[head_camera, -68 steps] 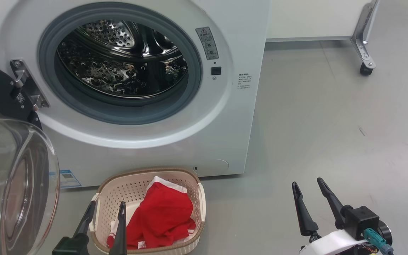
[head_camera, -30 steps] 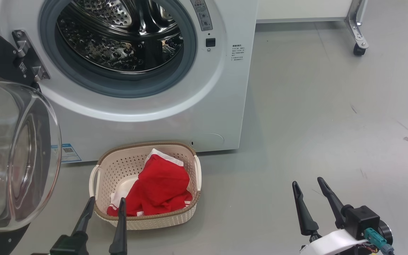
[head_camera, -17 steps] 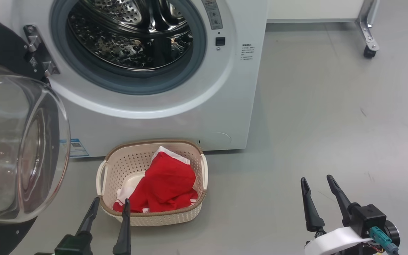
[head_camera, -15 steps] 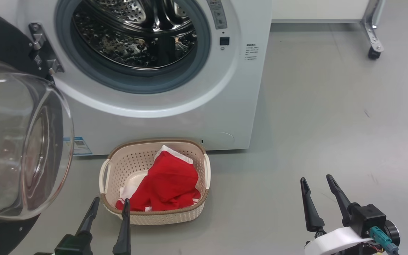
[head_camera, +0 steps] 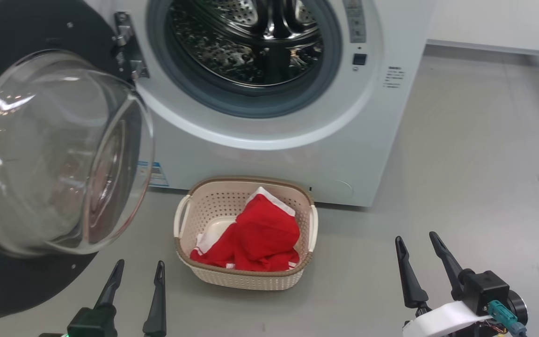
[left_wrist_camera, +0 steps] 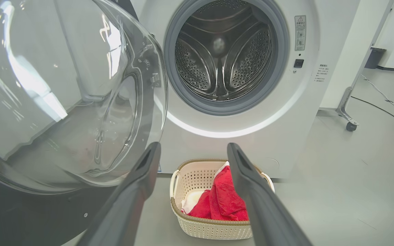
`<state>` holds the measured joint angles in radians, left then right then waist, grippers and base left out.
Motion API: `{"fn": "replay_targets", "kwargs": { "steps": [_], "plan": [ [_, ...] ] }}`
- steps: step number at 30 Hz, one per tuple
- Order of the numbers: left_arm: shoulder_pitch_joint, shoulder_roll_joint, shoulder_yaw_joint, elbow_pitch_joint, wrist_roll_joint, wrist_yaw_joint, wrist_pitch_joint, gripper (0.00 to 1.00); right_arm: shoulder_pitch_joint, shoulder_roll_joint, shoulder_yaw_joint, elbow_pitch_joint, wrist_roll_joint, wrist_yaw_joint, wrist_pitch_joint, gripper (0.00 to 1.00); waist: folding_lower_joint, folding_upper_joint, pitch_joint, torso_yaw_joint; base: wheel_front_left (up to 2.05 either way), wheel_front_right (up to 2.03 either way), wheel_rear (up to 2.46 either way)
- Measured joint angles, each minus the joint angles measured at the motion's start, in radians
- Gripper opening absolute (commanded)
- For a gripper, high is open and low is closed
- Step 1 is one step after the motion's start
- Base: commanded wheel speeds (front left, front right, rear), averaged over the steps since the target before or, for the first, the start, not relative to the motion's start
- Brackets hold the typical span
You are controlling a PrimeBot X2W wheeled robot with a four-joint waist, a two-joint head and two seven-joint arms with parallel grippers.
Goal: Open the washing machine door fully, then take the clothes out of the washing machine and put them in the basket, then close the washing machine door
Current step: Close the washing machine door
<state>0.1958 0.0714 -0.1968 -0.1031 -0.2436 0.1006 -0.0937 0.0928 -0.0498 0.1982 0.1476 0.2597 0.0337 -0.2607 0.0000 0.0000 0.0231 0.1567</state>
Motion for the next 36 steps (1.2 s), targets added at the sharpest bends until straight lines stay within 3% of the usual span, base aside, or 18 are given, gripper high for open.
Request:
{"fn": "replay_targets", "kwargs": {
  "steps": [21,36],
  "plan": [
    [0.0,-0.002,0.023,0.014,-0.016,0.006,-0.011,1.0,0.018,0.001,0.029,0.002,-0.007,0.009,0.0,1.0,0.0,0.0,-0.019,0.259,0.0,0.0,0.0],
    [0.0,-0.003,0.043,0.014,-0.034,0.008,-0.023,1.0,0.018,0.003,0.052,0.015,-0.007,0.011,0.0,1.0,0.0,0.0,-0.018,0.314,0.0,0.0,0.0]
  ]
}}
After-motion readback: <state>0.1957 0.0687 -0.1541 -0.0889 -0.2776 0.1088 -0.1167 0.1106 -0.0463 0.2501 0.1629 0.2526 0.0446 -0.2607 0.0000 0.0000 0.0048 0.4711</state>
